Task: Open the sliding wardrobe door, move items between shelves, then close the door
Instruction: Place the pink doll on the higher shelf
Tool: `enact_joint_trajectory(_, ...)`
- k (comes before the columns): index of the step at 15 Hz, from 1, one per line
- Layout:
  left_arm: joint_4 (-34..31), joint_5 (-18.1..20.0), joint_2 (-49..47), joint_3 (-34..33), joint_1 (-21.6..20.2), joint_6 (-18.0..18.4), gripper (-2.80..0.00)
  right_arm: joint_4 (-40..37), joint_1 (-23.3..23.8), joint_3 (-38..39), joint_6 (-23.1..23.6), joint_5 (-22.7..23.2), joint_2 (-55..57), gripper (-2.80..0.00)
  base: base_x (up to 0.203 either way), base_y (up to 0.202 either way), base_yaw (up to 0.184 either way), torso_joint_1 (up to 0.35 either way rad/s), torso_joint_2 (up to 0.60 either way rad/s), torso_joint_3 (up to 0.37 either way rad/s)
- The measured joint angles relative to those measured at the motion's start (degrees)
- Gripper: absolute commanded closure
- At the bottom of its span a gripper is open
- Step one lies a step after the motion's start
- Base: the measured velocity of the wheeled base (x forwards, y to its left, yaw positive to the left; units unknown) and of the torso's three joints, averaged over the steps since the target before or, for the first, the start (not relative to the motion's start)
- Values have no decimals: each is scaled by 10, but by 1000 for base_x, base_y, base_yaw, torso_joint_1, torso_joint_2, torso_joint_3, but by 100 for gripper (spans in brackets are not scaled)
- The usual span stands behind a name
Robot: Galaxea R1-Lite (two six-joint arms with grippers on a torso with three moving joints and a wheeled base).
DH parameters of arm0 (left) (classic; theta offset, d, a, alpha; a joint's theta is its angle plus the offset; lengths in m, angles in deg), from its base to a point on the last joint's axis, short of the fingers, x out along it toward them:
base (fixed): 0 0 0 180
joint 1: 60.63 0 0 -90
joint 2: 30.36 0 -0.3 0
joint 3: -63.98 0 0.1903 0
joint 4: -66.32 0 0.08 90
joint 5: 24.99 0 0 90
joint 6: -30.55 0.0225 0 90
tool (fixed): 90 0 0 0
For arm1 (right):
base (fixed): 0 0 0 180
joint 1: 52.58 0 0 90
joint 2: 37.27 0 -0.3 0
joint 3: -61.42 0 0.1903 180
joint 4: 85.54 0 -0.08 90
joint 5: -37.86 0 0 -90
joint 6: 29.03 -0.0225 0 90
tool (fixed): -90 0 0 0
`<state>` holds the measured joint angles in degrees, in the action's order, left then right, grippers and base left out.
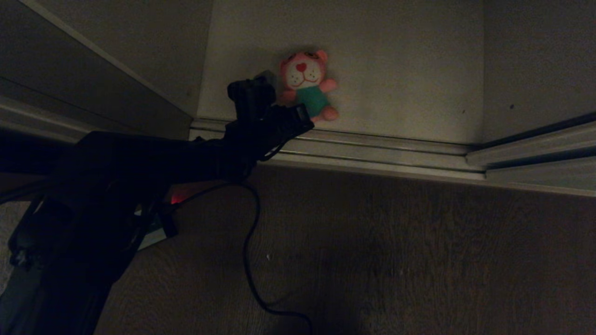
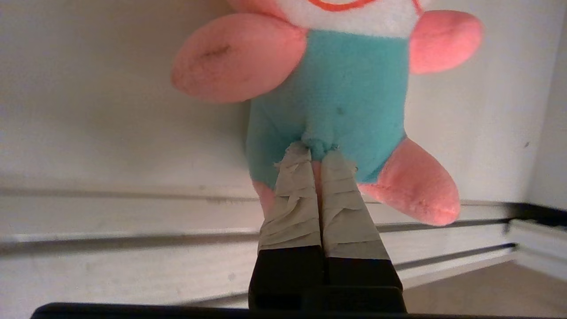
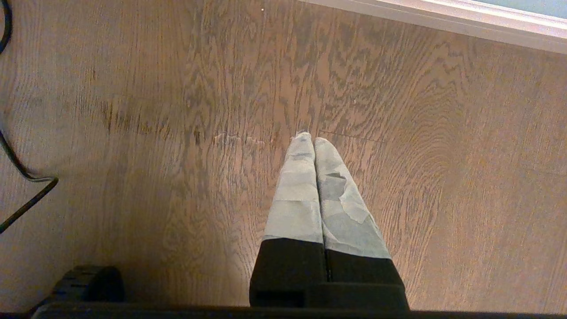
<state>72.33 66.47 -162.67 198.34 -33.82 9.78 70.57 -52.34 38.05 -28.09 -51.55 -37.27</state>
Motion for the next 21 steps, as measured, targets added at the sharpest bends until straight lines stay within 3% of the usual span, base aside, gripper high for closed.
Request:
enact_joint_trajectory(3,-46,-1,26,-3,6,-44,0,0,0,0,0,0,0,0,0,0,0,0,0,0)
enact_joint_trajectory(7,-174,2,131,-56,28,-54,0,0,0,0,0,0,0,0,0,0,0,0,0,0)
enact_joint_trajectory(16,-348,8,501,-401,84,-50,0,0,0,0,0,0,0,0,0,0,0,0,0,0)
enact_joint_trajectory(18,-384,14,593,-478,88,-30,0,0,0,0,0,0,0,0,0,0,0,0,0,0)
enact_joint_trajectory(21,-459,25,737,-581,87,28,0,0,0,0,0,0,0,0,0,0,0,0,0,0)
